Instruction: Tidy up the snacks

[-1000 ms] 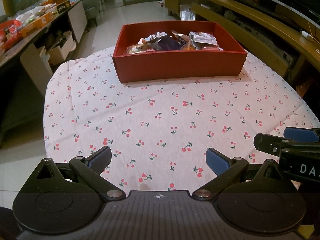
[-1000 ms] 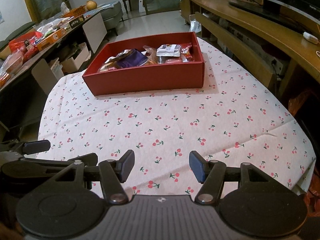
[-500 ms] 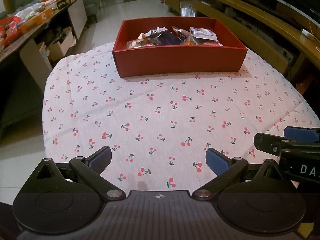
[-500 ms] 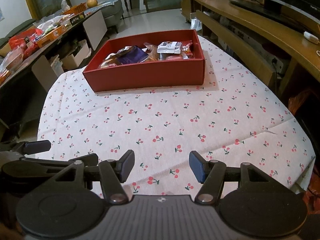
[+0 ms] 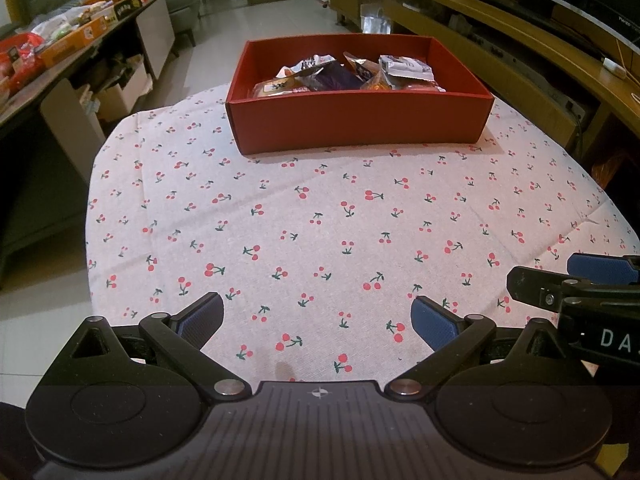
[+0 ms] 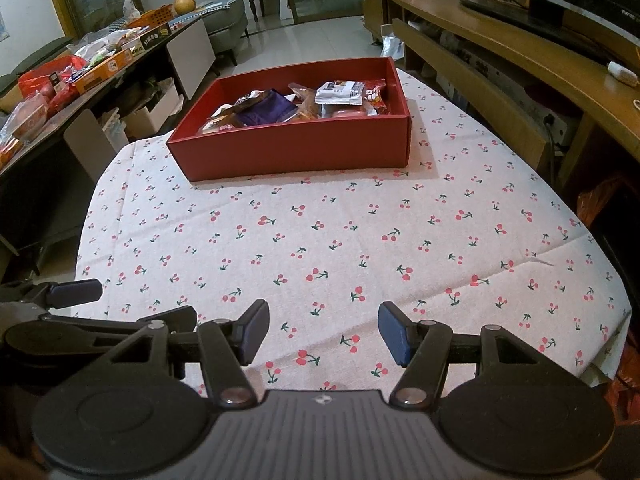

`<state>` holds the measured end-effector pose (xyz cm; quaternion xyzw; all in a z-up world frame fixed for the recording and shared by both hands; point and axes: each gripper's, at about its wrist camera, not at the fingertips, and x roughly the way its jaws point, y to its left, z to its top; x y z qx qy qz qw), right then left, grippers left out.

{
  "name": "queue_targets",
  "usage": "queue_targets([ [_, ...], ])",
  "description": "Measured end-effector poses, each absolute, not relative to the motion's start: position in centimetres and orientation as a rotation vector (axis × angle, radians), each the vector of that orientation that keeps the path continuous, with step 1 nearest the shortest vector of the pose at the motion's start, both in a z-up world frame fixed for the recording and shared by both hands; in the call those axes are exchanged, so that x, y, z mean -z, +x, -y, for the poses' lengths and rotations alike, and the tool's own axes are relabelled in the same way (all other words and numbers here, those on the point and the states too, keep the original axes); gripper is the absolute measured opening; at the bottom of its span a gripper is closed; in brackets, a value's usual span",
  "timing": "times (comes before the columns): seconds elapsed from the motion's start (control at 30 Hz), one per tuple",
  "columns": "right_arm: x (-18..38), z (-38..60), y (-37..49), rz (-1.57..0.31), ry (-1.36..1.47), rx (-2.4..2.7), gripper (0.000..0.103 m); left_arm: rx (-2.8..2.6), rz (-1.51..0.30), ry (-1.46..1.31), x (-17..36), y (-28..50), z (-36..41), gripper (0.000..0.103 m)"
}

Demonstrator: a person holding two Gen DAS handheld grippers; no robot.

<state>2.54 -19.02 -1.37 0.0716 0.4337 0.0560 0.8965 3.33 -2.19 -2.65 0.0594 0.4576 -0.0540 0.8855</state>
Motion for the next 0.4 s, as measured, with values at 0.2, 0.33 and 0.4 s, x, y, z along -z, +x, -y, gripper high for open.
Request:
queue_targets([
  [0.2, 1.37, 19.01, 2.41, -0.896, 0.155, -0.121, 0.070, 0.104, -0.941, 0.126, 2.50, 3.21, 2.26, 0.102],
  [0.33, 1.25, 19.23, 2.46, -0.891, 0.165, -0.120, 0.071, 0.098, -0.925, 0.141, 2.34, 3.07, 2.40, 0.102],
  [0.4, 1.22, 19.29, 2.50, -0.890, 0.168, -0.119, 0.071, 0.092, -0.911, 0.147, 2.18, 2.97, 2.44, 0.102],
])
